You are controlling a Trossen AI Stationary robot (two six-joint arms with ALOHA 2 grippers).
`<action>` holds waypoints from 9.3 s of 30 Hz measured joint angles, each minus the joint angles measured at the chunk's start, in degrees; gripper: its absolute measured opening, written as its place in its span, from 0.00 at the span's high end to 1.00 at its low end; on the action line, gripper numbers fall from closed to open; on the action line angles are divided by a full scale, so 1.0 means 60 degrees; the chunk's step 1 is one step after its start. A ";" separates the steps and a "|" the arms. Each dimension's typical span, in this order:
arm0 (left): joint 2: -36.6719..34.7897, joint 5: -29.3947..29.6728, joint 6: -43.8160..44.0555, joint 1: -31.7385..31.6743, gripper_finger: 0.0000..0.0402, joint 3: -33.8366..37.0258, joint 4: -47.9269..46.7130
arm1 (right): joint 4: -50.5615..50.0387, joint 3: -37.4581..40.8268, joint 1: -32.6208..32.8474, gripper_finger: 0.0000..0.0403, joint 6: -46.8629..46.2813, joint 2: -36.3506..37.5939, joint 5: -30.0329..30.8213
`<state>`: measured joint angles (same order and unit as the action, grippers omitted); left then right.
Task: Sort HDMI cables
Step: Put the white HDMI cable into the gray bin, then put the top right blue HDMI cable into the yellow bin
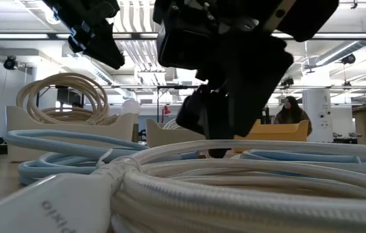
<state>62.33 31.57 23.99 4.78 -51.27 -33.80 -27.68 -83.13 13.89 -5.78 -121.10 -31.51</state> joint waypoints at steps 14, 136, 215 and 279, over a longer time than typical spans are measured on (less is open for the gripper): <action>0.0000 0.0004 -0.0025 0.0000 0.60 -0.0003 -0.0004 | -0.0127 0.0011 -0.0159 0.98 -0.0157 0.0000 -0.0004; 0.0004 0.0255 -0.0215 -0.0007 0.60 -0.0003 0.0066 | -0.3607 -0.0809 -0.0430 0.95 0.0957 0.1226 0.7094; 0.0018 0.0652 -0.0310 -0.0007 0.60 0.0788 0.2222 | -0.1061 -0.1528 -0.3759 0.96 0.2739 0.1721 1.2708; 0.0029 0.0721 -0.0503 -0.0004 0.60 0.1116 0.2710 | -0.1559 0.3691 -0.2521 0.58 -0.0871 0.2742 0.6084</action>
<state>62.50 35.90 20.97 4.75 -44.58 -17.54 -37.04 -60.99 -1.23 -11.00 -104.65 5.00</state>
